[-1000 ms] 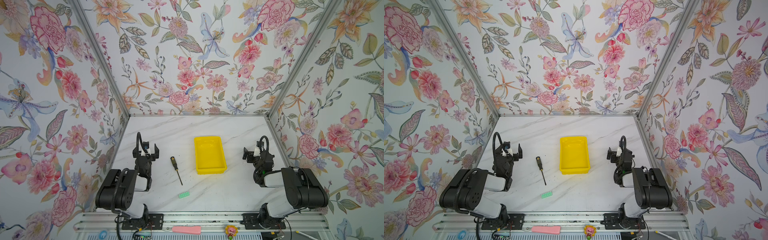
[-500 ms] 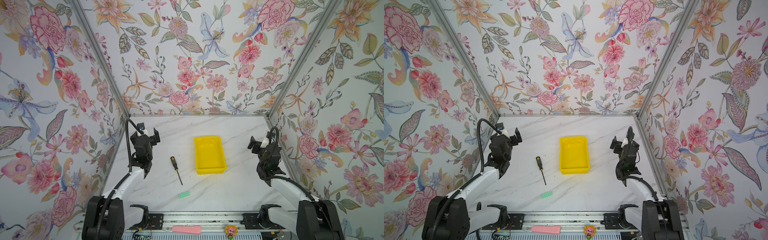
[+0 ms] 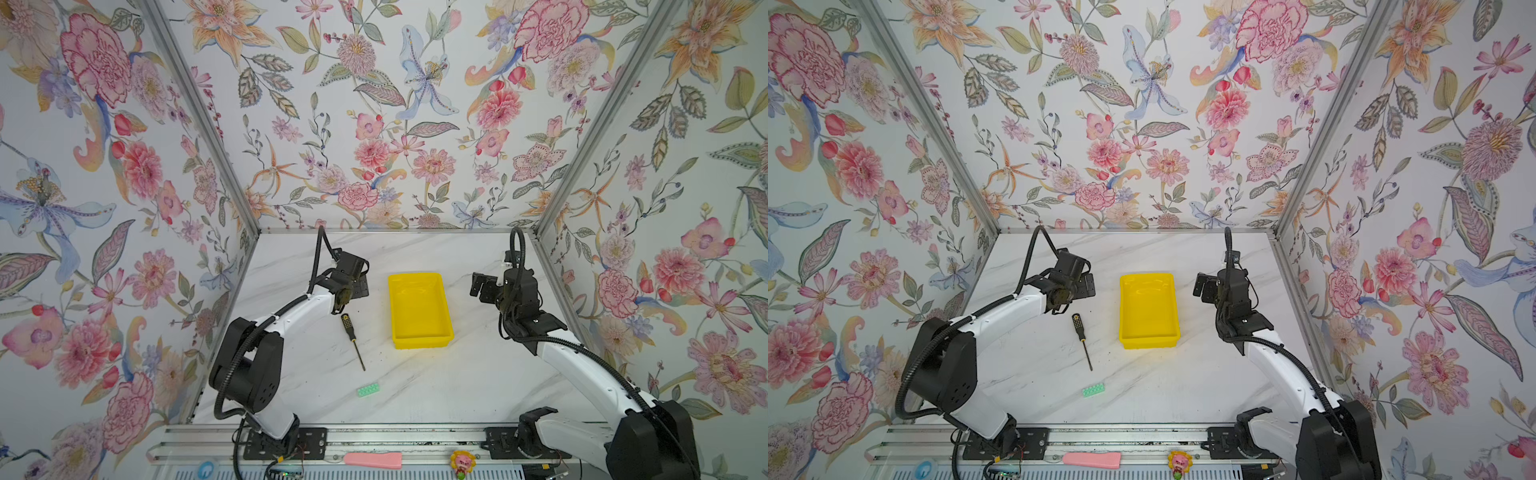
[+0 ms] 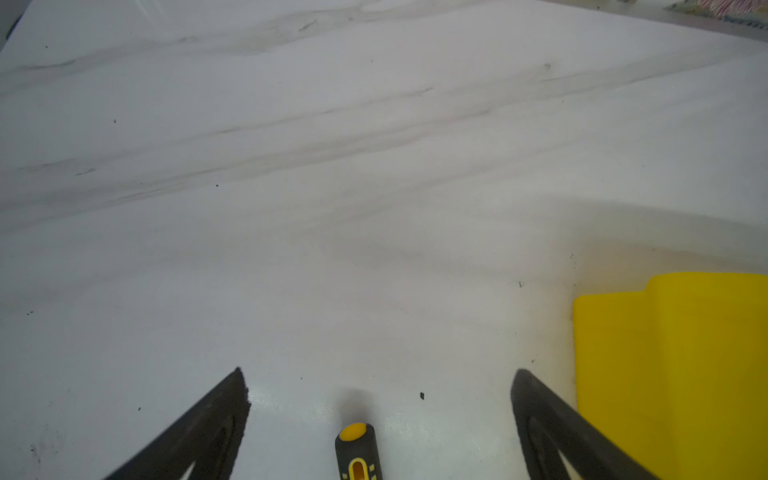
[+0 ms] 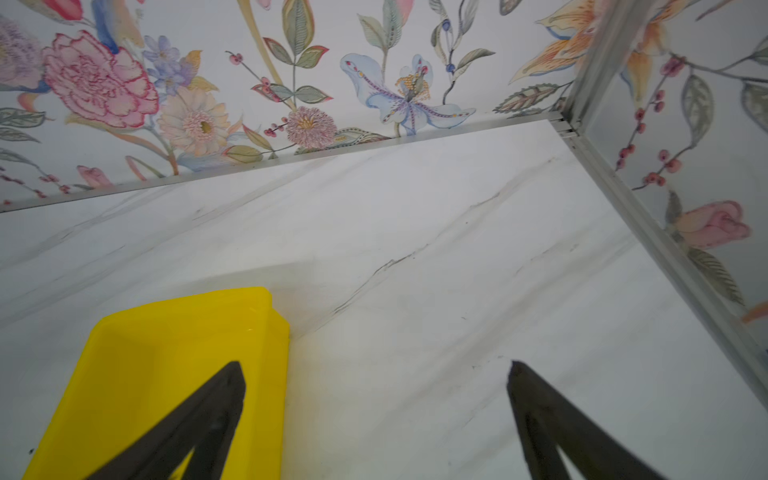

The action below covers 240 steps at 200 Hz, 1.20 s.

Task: Put the screwdriver in the bin
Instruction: 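Move the left gripper over the screwdriver while the right gripper nears the bin, then close the left gripper on the screwdriver handle while the right gripper hovers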

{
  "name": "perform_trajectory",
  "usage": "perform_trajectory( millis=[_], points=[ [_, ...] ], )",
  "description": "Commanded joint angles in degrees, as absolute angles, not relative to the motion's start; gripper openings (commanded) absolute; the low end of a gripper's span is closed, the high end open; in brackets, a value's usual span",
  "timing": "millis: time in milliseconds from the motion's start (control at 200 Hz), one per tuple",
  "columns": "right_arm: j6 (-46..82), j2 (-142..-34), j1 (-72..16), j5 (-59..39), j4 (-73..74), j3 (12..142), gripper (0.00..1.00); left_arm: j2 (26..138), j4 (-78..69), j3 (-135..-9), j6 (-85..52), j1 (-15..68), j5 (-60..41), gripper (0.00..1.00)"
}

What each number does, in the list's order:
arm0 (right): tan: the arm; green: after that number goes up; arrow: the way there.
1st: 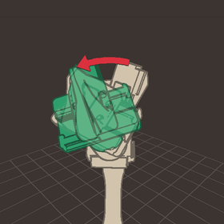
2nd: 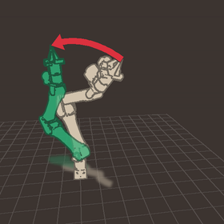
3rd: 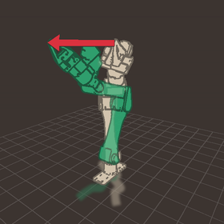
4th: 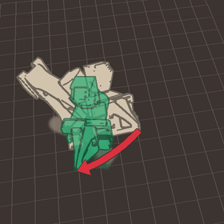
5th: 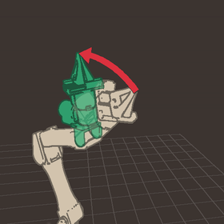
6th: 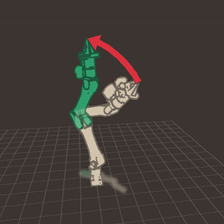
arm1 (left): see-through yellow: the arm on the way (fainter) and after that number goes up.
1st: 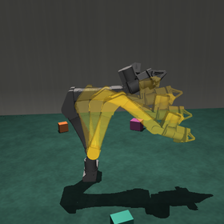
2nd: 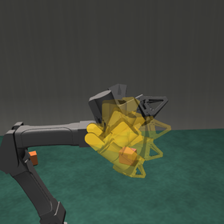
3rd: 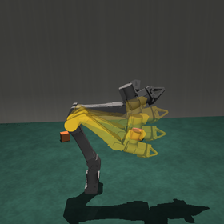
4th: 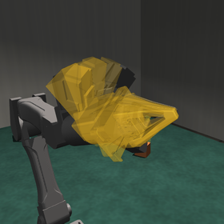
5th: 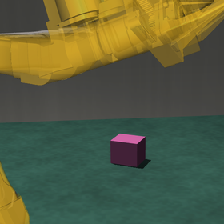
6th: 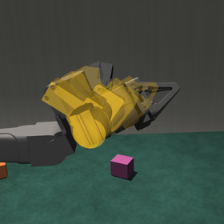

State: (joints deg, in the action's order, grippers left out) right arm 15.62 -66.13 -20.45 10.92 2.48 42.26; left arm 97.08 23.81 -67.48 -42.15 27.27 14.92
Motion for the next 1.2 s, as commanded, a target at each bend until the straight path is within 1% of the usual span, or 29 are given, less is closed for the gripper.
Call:
perform_trajectory(
  millis=[0,125,295,435,490,611,806,936,1016,1196],
  points=[
    [13.6,-67.2,-24.5,1.1,5.6,41.7,0.99,100.3,31.4,-71.1,-45.1,27.3,14.3,0.99],
    [7.2,-69.4,-31.7,-2.0,3.9,44.0,0.99,103.8,35.3,-72.9,-45.6,27.2,13.5,0.99],
    [3.1,-70.5,-38.8,-6.9,2.6,44.8,0.99,102.6,35.1,-69.6,-47.9,27.4,11.5,0.97],
    [2.9,-72.4,-39.6,-11.2,-0.5,46.9,0.99,100.3,32.6,-64.2,-51.7,28.0,8.8,0.94],
    [2.8,-72.7,-39.9,-11.6,-1.0,47.7,0.99,99.9,30.7,-62.0,-53.1,28.1,7.4,0.91],
    [2.8,-73.5,-40.0,-13.1,-1.8,50.0,0.99,101.0,28.6,-60.5,-54.2,28.3,6.3,0.89],
    [4.0,-74.6,-40.4,-13.9,-3.1,52.6,0.99,102.8,26.7,-59.4,-54.8,28.9,6.9,0.76],
    [4.9,-73.3,-40.7,-12.5,-3.1,52.7,0.99,103.0,25.2,-57.5,-55.8,29.2,6.6,0.64],
    [5.1,-72.3,-40.7,-11.7,-3.1,52.7,0.99,103.4,25.0,-57.1,-56.0,29.5,6.5,0.59],
    [6.0,-71.0,-40.5,-10.6,-3.1,52.4,0.99,103.3,25.1,-57.3,-56.0,29.8,6.8,0.43]
  ],
)
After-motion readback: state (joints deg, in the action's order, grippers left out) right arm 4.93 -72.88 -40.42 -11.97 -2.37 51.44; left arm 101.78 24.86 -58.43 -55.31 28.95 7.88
